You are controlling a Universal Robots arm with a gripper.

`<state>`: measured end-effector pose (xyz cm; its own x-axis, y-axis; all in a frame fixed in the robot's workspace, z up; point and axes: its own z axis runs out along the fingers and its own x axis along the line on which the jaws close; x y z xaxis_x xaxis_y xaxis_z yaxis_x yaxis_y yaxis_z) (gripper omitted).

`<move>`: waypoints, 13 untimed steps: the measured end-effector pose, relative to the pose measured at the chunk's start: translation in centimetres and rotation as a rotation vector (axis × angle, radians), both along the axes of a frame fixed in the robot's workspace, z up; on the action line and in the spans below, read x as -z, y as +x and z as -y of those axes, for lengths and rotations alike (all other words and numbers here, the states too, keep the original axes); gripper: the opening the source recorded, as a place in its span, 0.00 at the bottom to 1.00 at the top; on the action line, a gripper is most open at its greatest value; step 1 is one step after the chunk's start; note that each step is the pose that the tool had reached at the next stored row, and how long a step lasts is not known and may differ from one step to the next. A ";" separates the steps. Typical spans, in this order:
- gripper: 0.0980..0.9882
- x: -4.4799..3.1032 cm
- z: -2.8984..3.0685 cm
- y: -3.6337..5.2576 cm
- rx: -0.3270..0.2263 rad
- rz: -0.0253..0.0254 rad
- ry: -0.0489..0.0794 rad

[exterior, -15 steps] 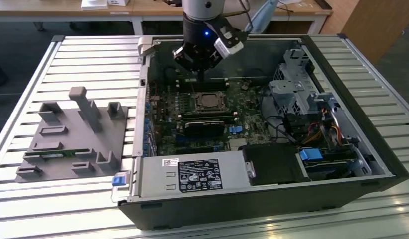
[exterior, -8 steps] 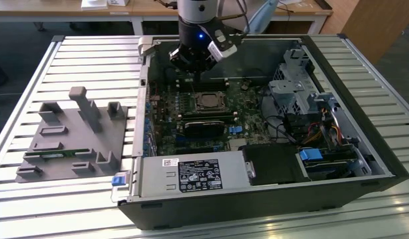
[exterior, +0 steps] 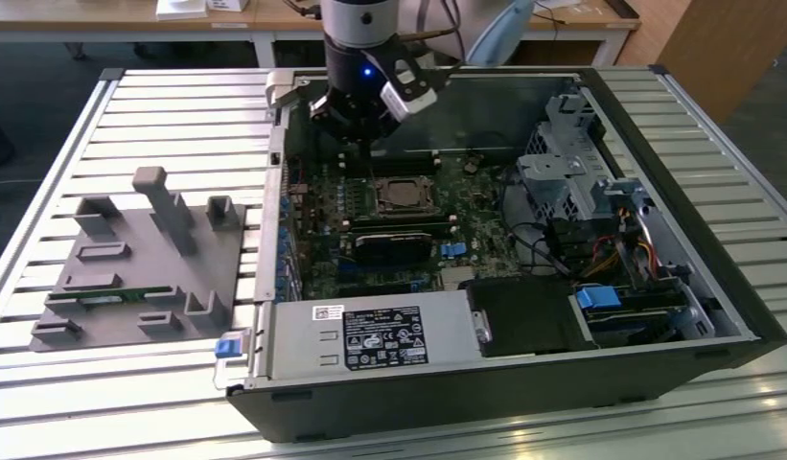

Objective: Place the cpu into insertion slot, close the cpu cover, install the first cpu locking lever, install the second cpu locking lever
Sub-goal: 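Install the first cpu locking lever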

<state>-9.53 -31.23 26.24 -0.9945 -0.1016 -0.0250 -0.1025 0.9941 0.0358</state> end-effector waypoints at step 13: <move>0.01 0.65 -1.50 -0.88 0.000 0.0000 0.000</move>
<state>-10.41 -29.73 25.60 -0.9945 -0.1016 -0.0250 -0.1024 0.9941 0.0358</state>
